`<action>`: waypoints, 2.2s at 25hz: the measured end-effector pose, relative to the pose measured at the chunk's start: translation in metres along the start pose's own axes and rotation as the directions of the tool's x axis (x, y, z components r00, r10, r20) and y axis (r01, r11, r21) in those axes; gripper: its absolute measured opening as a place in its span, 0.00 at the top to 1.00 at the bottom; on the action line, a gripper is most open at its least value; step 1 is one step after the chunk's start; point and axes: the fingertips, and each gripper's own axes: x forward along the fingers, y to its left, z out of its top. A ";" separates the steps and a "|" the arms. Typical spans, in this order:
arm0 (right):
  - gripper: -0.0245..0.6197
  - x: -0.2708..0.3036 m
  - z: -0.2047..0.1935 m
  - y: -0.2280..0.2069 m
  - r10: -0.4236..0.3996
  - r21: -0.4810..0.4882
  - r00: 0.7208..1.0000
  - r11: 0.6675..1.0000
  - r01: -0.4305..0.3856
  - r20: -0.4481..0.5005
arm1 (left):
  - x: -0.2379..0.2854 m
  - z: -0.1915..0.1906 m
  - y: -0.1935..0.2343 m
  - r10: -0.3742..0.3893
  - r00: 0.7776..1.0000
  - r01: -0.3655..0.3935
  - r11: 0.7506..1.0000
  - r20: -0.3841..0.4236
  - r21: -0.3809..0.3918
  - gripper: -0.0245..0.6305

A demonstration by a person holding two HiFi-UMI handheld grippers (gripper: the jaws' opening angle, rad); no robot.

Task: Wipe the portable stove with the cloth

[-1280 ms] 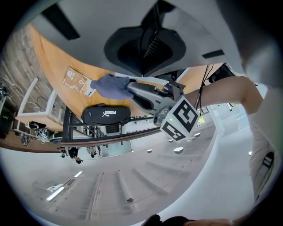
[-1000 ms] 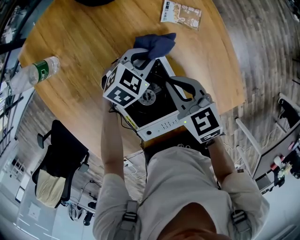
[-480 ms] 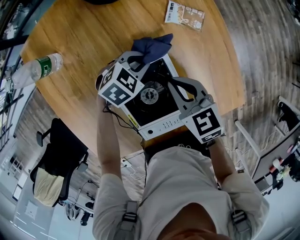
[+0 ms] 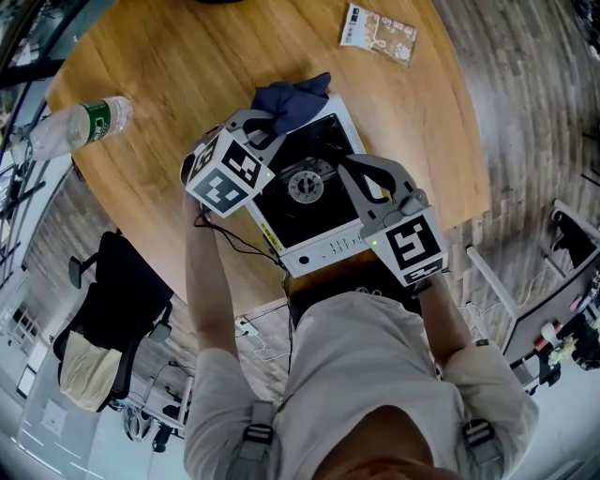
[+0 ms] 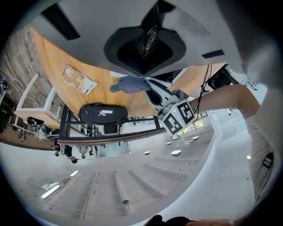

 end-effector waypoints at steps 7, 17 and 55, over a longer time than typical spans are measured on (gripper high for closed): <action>0.93 0.003 0.001 0.011 0.007 -0.024 1.000 1.000 -0.007 -0.008 | -0.012 -0.021 0.001 0.014 1.000 -0.014 1.000 -0.005 -0.019 0.85; 0.93 0.006 0.004 0.026 0.012 -0.046 1.000 0.999 -0.013 -0.017 | -0.033 -0.057 0.005 0.061 0.998 -0.062 0.995 -0.015 -0.079 0.85; 0.93 -0.021 0.028 0.117 -0.012 -0.197 0.999 0.980 0.020 0.042 | -0.147 -0.098 -0.044 0.430 0.865 -0.273 0.835 0.257 -0.478 0.85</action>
